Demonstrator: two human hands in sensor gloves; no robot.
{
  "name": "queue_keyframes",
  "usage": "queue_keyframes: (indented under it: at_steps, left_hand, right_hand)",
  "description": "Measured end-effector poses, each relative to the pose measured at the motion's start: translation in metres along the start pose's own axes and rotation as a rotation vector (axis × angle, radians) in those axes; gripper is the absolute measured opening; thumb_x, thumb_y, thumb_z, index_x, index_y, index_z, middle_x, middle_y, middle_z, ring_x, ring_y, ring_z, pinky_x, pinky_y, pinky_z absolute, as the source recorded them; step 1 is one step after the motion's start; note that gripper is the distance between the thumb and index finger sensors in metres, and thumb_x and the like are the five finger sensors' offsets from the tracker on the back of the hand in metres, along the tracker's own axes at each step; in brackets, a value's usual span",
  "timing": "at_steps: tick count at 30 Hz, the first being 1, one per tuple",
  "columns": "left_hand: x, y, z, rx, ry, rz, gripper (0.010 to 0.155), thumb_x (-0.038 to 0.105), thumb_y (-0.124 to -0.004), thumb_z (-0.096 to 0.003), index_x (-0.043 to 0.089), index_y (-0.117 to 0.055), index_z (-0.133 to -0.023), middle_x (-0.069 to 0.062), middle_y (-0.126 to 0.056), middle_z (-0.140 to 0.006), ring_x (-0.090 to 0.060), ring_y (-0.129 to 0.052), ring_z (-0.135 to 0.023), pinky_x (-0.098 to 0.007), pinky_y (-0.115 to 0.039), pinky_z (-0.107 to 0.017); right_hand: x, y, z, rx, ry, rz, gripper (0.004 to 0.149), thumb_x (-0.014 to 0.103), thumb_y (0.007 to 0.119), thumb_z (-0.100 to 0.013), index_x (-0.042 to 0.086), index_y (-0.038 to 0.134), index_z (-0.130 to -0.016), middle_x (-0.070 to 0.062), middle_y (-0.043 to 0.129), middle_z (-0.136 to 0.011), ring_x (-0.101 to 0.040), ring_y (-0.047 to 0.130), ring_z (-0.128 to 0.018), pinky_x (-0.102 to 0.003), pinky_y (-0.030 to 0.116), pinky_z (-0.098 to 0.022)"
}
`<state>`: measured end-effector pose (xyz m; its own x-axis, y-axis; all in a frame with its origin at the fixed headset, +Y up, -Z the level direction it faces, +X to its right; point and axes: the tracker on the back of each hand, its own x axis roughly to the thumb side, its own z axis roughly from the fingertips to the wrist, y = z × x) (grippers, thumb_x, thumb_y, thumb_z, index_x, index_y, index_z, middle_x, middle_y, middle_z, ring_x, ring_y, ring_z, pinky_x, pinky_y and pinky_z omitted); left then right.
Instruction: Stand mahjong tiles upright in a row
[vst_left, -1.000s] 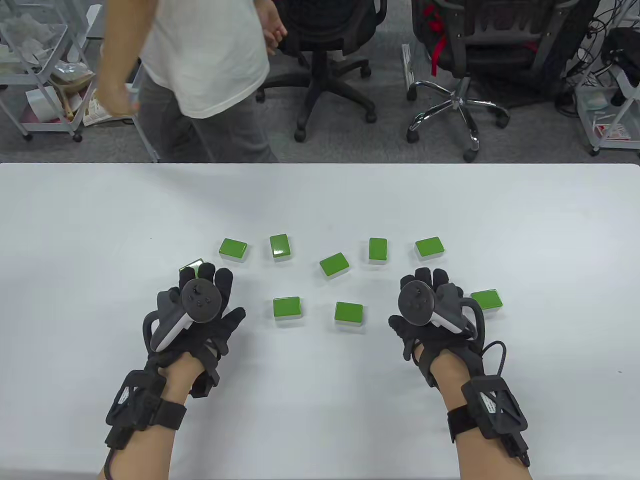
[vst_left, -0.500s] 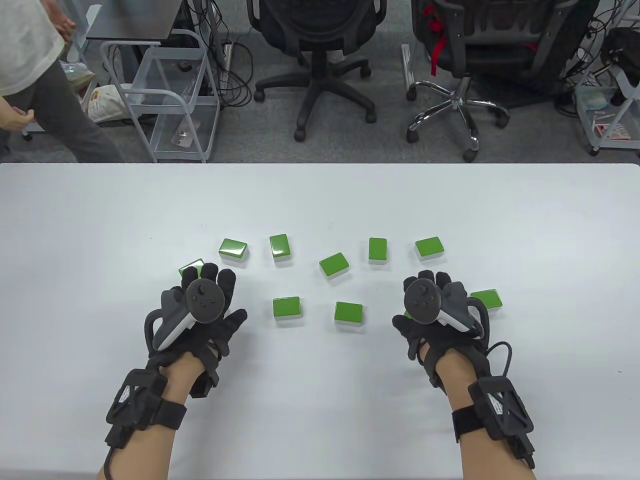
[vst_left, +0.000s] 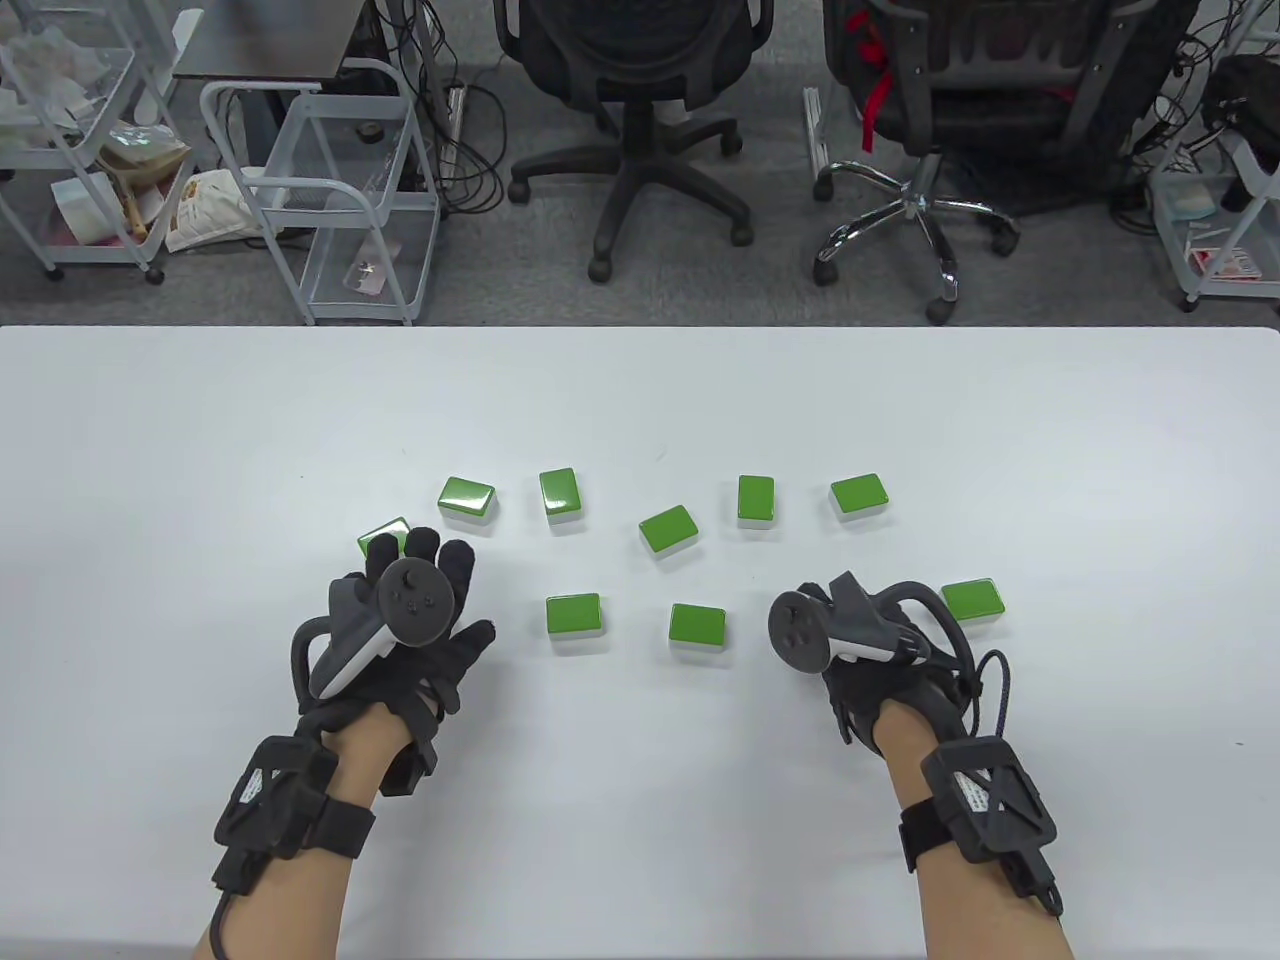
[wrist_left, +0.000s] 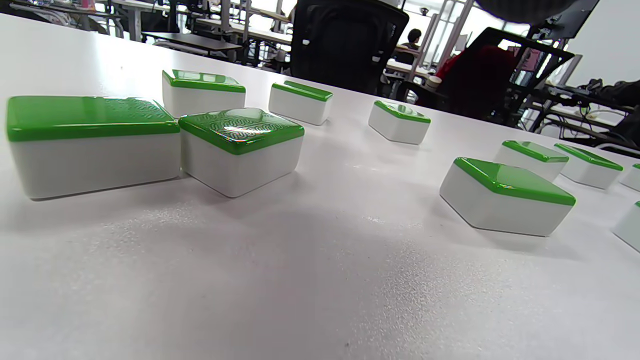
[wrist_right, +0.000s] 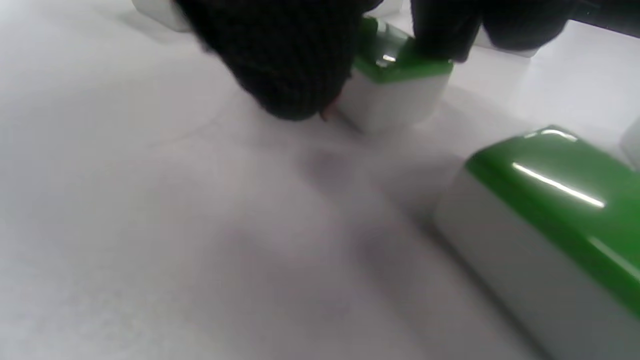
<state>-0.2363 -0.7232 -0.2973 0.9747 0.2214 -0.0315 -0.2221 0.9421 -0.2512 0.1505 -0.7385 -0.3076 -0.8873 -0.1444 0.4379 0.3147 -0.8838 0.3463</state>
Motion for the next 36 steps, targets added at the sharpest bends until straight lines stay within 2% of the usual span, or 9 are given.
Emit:
queue_keyframes:
  at_steps: [5,8,12,16,18,23,26,32,36]
  left_hand:
    - [0.0,0.001,0.0,-0.002,0.004,-0.006,0.081,0.064,-0.061,-0.0306,0.044,-0.02,-0.097,0.01,-0.01,-0.111,-0.032,-0.008,-0.108,-0.06,-0.025,-0.077]
    - [0.0,0.001,0.001,-0.006,0.005,-0.007,0.081,0.065,-0.061,-0.0305,0.044,-0.02,-0.097,0.01,-0.01,-0.111,-0.032,-0.008,-0.108,-0.06,-0.025,-0.077]
    - [0.0,0.001,0.001,-0.005,0.007,-0.006,0.081,0.064,-0.061,-0.0305,0.043,-0.02,-0.097,0.01,-0.01,-0.111,-0.032,-0.008,-0.107,-0.06,-0.025,-0.077]
    - [0.0,0.002,0.0,-0.005,0.008,-0.001,0.08,0.064,-0.061,-0.0306,0.044,-0.02,-0.097,0.01,-0.01,-0.111,-0.032,-0.008,-0.107,-0.06,-0.025,-0.077]
    - [0.0,0.002,0.001,-0.008,0.008,-0.002,0.08,0.064,-0.061,-0.0305,0.044,-0.02,-0.097,0.01,-0.01,-0.111,-0.032,-0.008,-0.107,-0.06,-0.025,-0.077]
    - [0.0,0.002,0.001,-0.01,0.005,-0.003,0.08,0.064,-0.061,-0.0306,0.043,-0.02,-0.097,0.009,-0.01,-0.111,-0.032,-0.008,-0.107,-0.06,-0.025,-0.077]
    - [-0.001,0.002,0.001,-0.009,0.006,-0.002,0.08,0.064,-0.06,-0.0307,0.044,-0.02,-0.097,0.009,-0.01,-0.111,-0.032,-0.008,-0.107,-0.06,-0.025,-0.077]
    - [0.0,0.002,0.001,-0.017,0.005,-0.002,0.079,0.063,-0.06,-0.0309,0.043,-0.02,-0.097,0.01,-0.01,-0.111,-0.032,-0.008,-0.107,-0.06,-0.024,-0.077]
    - [-0.001,0.002,0.001,-0.02,0.006,0.018,0.078,0.062,-0.059,-0.0317,0.043,-0.02,-0.097,0.009,-0.01,-0.111,-0.032,-0.008,-0.107,-0.06,-0.024,-0.077]
  right_hand:
    - [0.007,0.0,-0.01,-0.014,0.023,0.126,0.08,0.022,0.096,-0.026,0.022,0.052,-0.093,-0.009,0.056,-0.104,-0.037,0.091,-0.069,-0.042,0.083,-0.04]
    - [0.007,-0.002,-0.012,-0.062,0.033,0.123,0.079,0.029,0.096,-0.024,0.016,0.058,-0.092,-0.013,0.072,-0.098,-0.033,0.098,-0.059,-0.042,0.085,-0.036]
    - [0.009,-0.009,-0.007,-0.028,0.005,-0.037,0.08,0.028,0.091,-0.025,0.005,0.054,-0.092,-0.024,0.068,-0.095,-0.04,0.094,-0.058,-0.048,0.081,-0.038]
    - [0.029,-0.016,0.006,0.089,-0.116,-0.267,0.081,0.024,0.089,-0.026,-0.001,0.049,-0.092,-0.029,0.063,-0.096,-0.044,0.091,-0.059,-0.052,0.078,-0.04]
    - [0.05,-0.014,0.013,0.208,-0.217,-0.335,0.081,0.023,0.088,-0.026,-0.002,0.049,-0.093,-0.031,0.061,-0.096,-0.045,0.09,-0.06,-0.052,0.078,-0.041]
    - [0.095,-0.01,0.018,0.352,-0.377,-0.323,0.08,0.022,0.088,-0.026,-0.003,0.051,-0.092,-0.032,0.062,-0.094,-0.046,0.091,-0.06,-0.052,0.079,-0.04]
    - [0.099,-0.013,0.015,0.349,-0.379,-0.309,0.077,0.023,0.086,-0.027,-0.001,0.053,-0.092,-0.033,0.063,-0.092,-0.046,0.092,-0.061,-0.052,0.08,-0.041]
    - [0.069,-0.01,0.006,0.27,-0.361,-0.565,0.061,0.023,0.08,-0.031,0.006,0.069,-0.088,-0.026,0.077,-0.088,-0.046,0.1,-0.06,-0.051,0.086,-0.039]
    - [0.054,-0.008,0.002,0.139,-0.346,-0.611,0.054,0.026,0.078,-0.032,0.016,0.077,-0.084,-0.015,0.091,-0.082,-0.04,0.102,-0.057,-0.049,0.086,-0.037]
